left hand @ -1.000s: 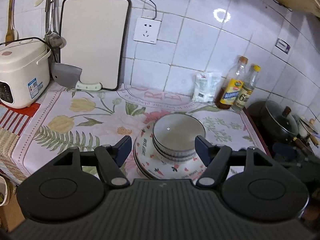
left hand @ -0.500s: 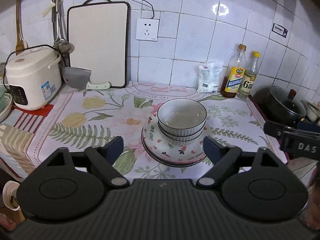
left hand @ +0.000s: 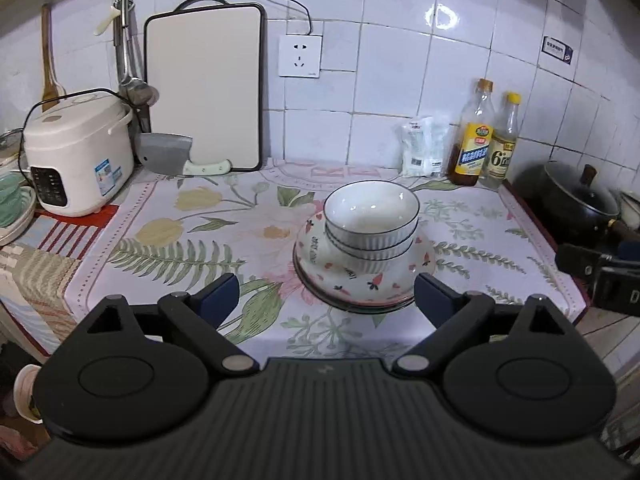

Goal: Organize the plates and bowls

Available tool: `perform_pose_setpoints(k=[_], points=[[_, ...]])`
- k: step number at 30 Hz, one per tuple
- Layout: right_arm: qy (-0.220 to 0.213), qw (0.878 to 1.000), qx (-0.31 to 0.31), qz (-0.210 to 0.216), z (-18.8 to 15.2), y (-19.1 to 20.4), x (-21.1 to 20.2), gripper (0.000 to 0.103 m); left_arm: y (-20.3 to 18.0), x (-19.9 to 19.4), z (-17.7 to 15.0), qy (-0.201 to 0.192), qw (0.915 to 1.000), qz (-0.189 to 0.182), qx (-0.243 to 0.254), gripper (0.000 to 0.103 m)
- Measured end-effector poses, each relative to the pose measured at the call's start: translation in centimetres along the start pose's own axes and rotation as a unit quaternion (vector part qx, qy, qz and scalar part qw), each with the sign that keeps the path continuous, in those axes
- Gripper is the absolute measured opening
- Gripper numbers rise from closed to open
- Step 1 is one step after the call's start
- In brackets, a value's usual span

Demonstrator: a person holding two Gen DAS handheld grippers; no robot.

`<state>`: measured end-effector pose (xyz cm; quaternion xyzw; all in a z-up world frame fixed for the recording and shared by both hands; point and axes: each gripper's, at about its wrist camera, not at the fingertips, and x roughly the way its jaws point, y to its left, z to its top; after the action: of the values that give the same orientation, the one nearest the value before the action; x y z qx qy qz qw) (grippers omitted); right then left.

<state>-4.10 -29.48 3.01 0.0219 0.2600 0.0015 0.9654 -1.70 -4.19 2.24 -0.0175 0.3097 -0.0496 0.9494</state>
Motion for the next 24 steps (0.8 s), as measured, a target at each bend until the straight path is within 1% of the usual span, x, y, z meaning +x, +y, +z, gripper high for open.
perform_pose_setpoints(k=[5, 8, 11, 16, 20, 24], points=[[-0.004, 1.0, -0.012, -0.007, -0.5, 0.5, -0.4, 0.103, 0.1, -0.5, -0.6, -0.004, 1.0, 0.003, 0.0, 0.095], [-0.01, 1.0, -0.021, -0.009, -0.7, 0.8, -0.6, 0.103, 0.2, -0.6, -0.8, -0.011, 0.9999, 0.005, -0.006, 0.099], [-0.015, 0.999, -0.034, -0.01, -1.0, 1.2, -0.8, 0.103, 0.2, -0.7, -0.9, -0.023, 0.9997, -0.003, -0.004, 0.102], [-0.022, 0.998, -0.051, -0.014, -1.4, 1.8, -1.1, 0.103, -0.1, -0.5, -1.1, -0.017, 0.9998, -0.005, 0.005, 0.103], [-0.021, 0.998, -0.052, -0.02, -1.7, 1.8, -1.1, 0.103, -0.3, -0.2, -1.2, -0.011, 0.9999, -0.002, 0.012, 0.103], [-0.019, 0.998, -0.05, -0.021, -1.9, 1.6, -0.9, 0.103, -0.1, 0.0, -1.4, -0.005, 1.0, 0.002, 0.007, 0.103]])
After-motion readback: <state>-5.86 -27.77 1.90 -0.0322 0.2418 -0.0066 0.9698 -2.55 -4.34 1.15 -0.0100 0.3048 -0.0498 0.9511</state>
